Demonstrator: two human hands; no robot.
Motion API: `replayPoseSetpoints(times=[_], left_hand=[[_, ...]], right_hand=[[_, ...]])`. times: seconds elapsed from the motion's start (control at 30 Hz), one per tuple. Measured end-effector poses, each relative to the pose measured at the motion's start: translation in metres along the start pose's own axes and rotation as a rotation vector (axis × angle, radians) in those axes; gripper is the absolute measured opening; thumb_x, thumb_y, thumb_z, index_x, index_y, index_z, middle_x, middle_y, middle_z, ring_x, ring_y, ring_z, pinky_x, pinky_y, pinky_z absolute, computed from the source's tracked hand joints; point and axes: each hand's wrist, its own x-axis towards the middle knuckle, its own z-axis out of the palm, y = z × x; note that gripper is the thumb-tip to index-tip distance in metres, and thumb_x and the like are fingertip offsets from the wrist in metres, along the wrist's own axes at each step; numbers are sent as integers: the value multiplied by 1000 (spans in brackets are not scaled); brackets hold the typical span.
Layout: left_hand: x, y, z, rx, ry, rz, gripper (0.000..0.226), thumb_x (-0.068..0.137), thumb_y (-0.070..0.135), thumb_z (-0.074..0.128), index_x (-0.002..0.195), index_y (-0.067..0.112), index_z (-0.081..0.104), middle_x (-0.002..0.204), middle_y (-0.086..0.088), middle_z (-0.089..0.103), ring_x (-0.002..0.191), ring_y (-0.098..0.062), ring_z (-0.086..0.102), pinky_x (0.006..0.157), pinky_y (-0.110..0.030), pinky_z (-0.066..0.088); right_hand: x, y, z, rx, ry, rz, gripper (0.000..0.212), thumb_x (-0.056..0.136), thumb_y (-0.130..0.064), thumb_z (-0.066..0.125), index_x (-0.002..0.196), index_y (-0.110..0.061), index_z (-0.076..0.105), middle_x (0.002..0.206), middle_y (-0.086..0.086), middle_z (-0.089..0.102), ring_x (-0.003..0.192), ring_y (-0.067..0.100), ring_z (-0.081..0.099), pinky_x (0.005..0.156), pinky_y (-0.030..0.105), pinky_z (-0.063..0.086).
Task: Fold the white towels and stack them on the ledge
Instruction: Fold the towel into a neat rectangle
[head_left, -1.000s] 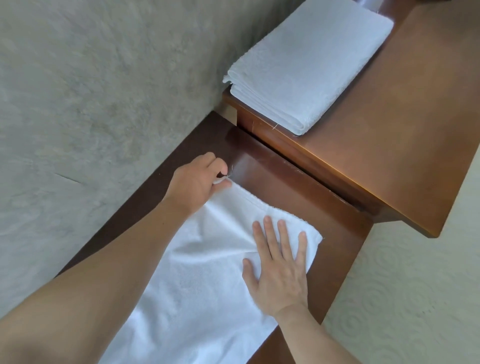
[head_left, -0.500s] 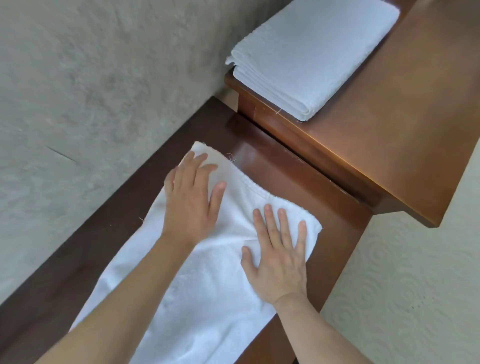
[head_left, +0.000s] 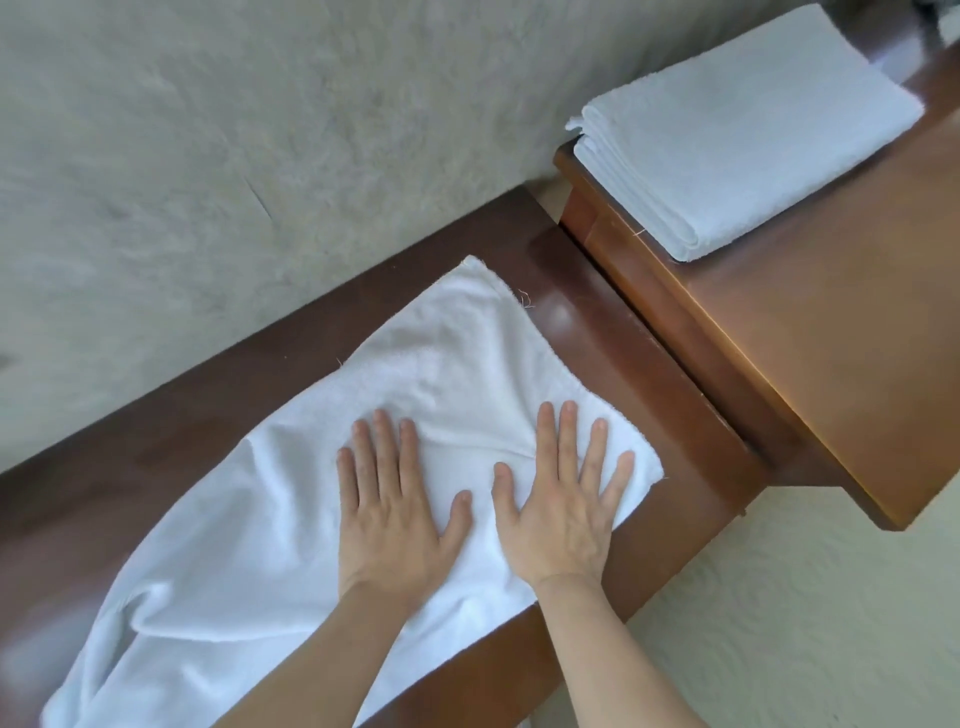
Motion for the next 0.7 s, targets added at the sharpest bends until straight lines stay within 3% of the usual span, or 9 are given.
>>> replayPoseSetpoints(times=[0.1, 0.17, 0.27, 0.4, 0.47, 0.63, 0.7], left_hand=[[1, -1, 3, 6, 25, 1, 93, 92, 66, 28, 159, 6, 5, 166, -18, -3, 154, -33, -6, 122, -54, 10], [2, -2, 4, 13, 37, 6, 92, 92, 66, 29, 159, 7, 6, 166, -18, -1, 154, -33, -4, 122, -53, 10], [3, -2, 5, 13, 49, 7, 92, 91, 66, 30, 159, 8, 9, 167, -17, 1, 154, -33, -3, 122, -53, 9], [2, -3, 4, 3, 55, 1, 92, 91, 67, 30, 159, 9, 10, 167, -15, 0, 154, -30, -4, 122, -51, 10], [1, -3, 2, -12, 56, -3, 92, 91, 67, 30, 159, 8, 12, 167, -14, 1, 154, -29, -3, 122, -51, 11], [3, 1, -2, -17, 39, -9, 93, 89, 67, 32, 159, 9, 12, 167, -13, 3, 154, -29, -3, 123, -49, 7], [3, 1, -5, -30, 23, -19, 93, 89, 67, 33, 159, 9, 13, 167, -13, 4, 154, -29, -3, 123, -48, 7]], right_hand=[[-1, 6, -3, -3, -55, -60, 74, 97, -68, 2, 158, -30, -13, 167, -3, -15, 152, 26, -19, 121, 60, -4], [2, 14, -6, 26, -69, 7, 74, 93, -70, -9, 155, -31, -23, 166, -1, -20, 150, 25, -25, 121, 57, -7], [19, 8, -13, 133, -4, 92, 78, 92, -71, -10, 155, -27, -24, 166, 6, -18, 151, 28, -22, 122, 55, -7], [53, -18, -15, 46, 11, -468, 67, 101, -63, 5, 159, -32, -7, 167, -2, -14, 153, 22, -15, 123, 49, -9], [74, -11, -15, -59, -22, -596, 64, 102, -61, 10, 159, -35, -2, 168, -4, -10, 154, 19, -13, 124, 48, -5], [118, 1, -24, -64, 72, -231, 67, 101, -55, 3, 161, -25, 1, 169, 4, -2, 155, 28, -4, 123, 53, -2], [118, -29, -24, -4, 127, -349, 65, 103, -52, 10, 161, -21, 7, 168, 5, 1, 155, 29, -3, 123, 53, -4]])
